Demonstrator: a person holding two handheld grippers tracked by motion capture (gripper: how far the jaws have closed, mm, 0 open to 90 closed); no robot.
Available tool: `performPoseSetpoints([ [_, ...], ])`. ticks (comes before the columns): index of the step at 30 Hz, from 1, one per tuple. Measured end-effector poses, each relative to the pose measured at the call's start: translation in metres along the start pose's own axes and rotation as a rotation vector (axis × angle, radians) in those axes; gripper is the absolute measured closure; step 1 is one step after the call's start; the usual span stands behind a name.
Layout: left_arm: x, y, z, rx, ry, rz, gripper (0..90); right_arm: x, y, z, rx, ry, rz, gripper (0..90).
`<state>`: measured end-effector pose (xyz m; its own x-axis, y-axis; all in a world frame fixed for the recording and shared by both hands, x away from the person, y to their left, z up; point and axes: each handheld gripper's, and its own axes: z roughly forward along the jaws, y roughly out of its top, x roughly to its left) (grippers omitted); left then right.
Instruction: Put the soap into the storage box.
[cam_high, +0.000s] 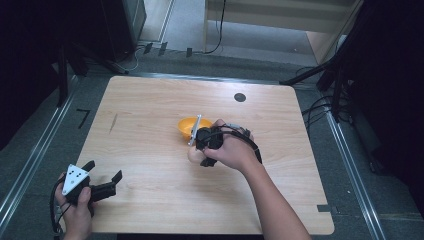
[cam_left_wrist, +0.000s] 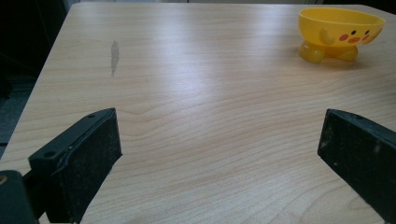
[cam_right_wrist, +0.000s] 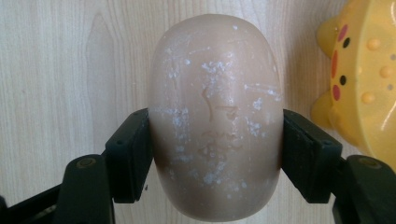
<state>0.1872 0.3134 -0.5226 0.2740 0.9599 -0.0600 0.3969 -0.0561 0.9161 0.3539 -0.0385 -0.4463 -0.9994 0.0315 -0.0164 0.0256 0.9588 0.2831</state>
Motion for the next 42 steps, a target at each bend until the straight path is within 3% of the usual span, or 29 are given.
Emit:
performPoseSetpoints([
  [42,-0.002,-0.001,-0.001,-0.003,-0.003,0.013,0.0,-0.043,0.009,-0.022,0.043,-0.042,0.076,33.0],
])
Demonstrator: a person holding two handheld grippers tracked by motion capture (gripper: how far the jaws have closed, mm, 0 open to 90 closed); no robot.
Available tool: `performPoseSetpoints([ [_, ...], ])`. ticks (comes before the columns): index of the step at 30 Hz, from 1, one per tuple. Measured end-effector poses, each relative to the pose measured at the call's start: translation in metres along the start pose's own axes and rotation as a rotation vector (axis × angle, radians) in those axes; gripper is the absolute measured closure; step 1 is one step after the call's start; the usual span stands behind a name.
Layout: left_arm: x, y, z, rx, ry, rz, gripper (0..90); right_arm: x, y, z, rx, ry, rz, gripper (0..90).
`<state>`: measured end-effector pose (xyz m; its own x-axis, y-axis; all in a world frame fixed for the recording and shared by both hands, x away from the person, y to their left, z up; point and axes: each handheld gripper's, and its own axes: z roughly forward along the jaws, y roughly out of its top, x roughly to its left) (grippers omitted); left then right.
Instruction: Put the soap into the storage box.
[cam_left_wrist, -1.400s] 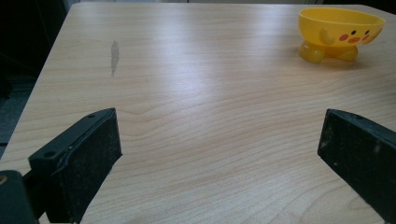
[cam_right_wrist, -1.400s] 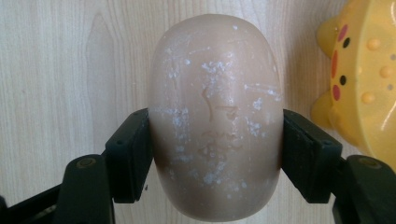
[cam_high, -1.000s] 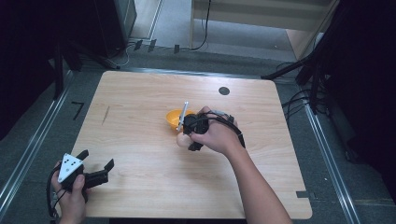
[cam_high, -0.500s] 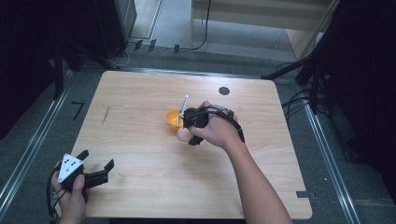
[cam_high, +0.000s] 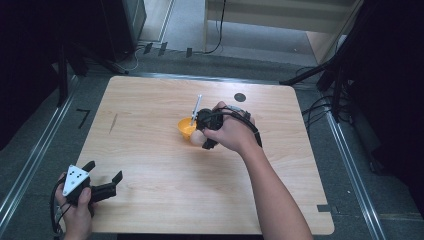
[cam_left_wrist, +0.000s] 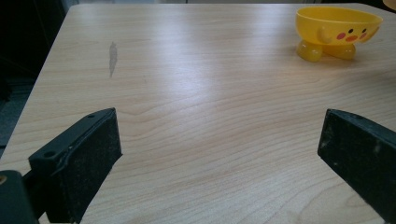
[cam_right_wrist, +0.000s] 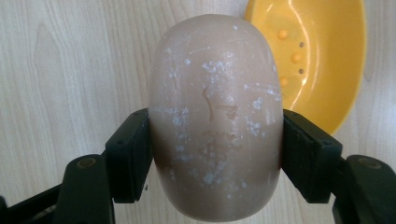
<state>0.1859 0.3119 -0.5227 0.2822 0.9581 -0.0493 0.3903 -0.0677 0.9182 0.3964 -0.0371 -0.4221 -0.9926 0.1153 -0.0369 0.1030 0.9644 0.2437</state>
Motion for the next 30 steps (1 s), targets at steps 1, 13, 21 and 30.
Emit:
performPoseSetpoints([
  [1,0.000,0.000,0.000,0.001,0.000,0.001,0.0,-0.002,0.002,-0.002,0.002,-0.004,0.002,33.0],
  [13,0.000,0.000,0.000,-0.003,-0.003,-0.001,0.0,-0.016,0.010,-0.002,0.006,-0.012,0.016,33.0],
  [21,0.000,0.000,0.000,-0.004,-0.002,-0.003,0.0,-0.022,0.015,-0.001,0.020,-0.019,0.031,33.0],
  [30,0.000,0.000,-0.001,-0.006,-0.002,-0.001,0.0,-0.029,0.019,-0.001,0.019,-0.024,0.044,33.0],
])
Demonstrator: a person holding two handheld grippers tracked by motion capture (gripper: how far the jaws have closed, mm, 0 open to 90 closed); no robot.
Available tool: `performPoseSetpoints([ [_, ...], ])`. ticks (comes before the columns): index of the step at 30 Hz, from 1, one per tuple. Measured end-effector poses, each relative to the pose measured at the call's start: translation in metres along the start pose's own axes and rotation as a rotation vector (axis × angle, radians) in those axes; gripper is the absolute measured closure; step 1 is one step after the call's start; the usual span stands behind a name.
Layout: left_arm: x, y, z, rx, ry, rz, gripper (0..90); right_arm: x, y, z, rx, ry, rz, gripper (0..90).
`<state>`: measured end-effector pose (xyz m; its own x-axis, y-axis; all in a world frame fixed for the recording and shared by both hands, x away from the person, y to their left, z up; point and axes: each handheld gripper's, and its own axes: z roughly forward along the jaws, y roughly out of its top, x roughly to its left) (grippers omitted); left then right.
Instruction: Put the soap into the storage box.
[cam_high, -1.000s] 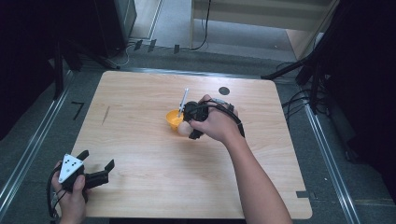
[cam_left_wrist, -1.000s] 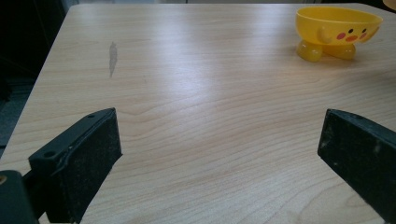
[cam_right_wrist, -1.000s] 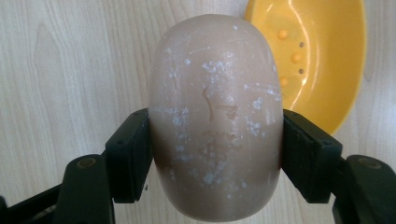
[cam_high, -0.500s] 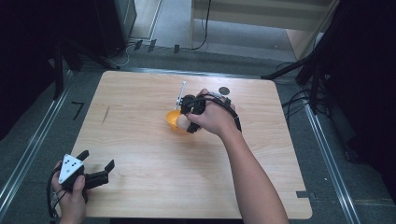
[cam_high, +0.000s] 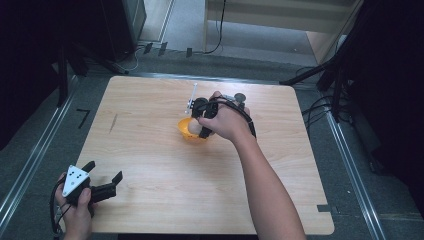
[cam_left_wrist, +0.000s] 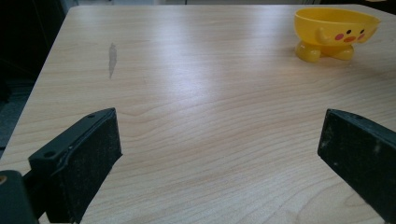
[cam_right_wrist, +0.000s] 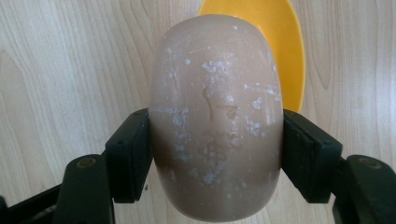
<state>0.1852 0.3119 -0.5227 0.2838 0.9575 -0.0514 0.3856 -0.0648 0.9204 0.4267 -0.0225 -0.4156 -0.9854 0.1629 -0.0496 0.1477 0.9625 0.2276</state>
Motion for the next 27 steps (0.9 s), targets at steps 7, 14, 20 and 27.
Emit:
performPoseSetpoints([
  [7,0.000,0.000,0.000,0.001,-0.001,-0.001,0.0,-0.006,0.006,0.002,0.005,0.001,0.003,33.0],
  [14,0.001,0.000,0.000,0.000,-0.002,-0.009,0.0,-0.013,0.012,0.007,0.019,0.006,0.025,33.0],
  [20,0.001,0.000,-0.001,-0.003,-0.003,-0.008,0.0,-0.016,0.013,0.013,0.028,-0.001,0.029,33.0],
  [27,0.001,0.000,-0.001,-0.002,-0.004,-0.010,0.0,-0.020,0.014,0.018,0.036,0.001,0.044,33.0],
])
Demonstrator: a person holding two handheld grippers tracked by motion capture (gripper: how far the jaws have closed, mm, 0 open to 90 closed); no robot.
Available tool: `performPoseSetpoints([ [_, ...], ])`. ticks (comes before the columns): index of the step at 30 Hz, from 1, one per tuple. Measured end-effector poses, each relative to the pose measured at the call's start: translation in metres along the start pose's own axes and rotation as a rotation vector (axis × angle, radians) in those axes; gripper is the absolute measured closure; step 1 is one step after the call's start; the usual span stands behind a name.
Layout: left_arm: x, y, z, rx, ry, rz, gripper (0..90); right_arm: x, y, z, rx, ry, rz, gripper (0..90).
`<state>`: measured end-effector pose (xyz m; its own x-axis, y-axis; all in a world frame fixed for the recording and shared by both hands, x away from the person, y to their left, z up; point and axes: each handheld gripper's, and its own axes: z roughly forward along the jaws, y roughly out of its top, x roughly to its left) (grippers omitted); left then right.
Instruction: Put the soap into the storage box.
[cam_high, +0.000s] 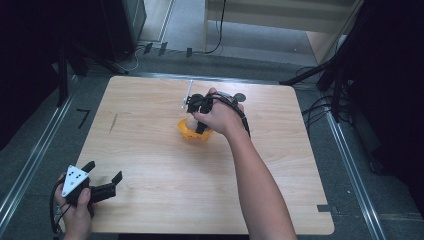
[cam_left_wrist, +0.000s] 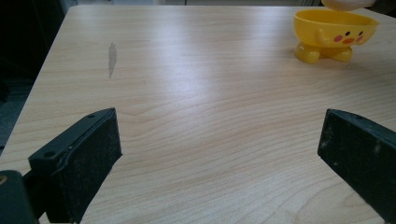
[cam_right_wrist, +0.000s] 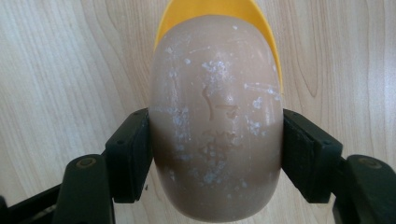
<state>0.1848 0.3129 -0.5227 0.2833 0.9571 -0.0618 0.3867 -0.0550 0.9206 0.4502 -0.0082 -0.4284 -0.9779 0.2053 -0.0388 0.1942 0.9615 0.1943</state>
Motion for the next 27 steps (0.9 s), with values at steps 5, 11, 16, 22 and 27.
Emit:
performPoseSetpoints([
  [5,0.000,0.000,0.000,-0.002,-0.001,-0.002,0.0,-0.001,0.004,0.005,0.006,0.009,0.003,32.9],
  [11,0.001,0.000,0.000,-0.002,-0.003,-0.002,0.0,0.000,0.010,0.010,0.015,0.002,0.002,32.9],
  [16,0.001,0.000,0.000,-0.004,-0.003,-0.001,0.0,-0.002,0.011,0.011,0.026,0.006,0.001,32.9],
  [22,0.001,0.000,0.000,-0.003,-0.004,-0.001,0.0,-0.005,0.010,0.014,0.032,0.009,0.011,32.9],
  [27,0.001,0.000,0.000,-0.003,-0.004,-0.005,0.0,-0.005,0.010,0.016,0.042,0.010,0.018,32.8],
])
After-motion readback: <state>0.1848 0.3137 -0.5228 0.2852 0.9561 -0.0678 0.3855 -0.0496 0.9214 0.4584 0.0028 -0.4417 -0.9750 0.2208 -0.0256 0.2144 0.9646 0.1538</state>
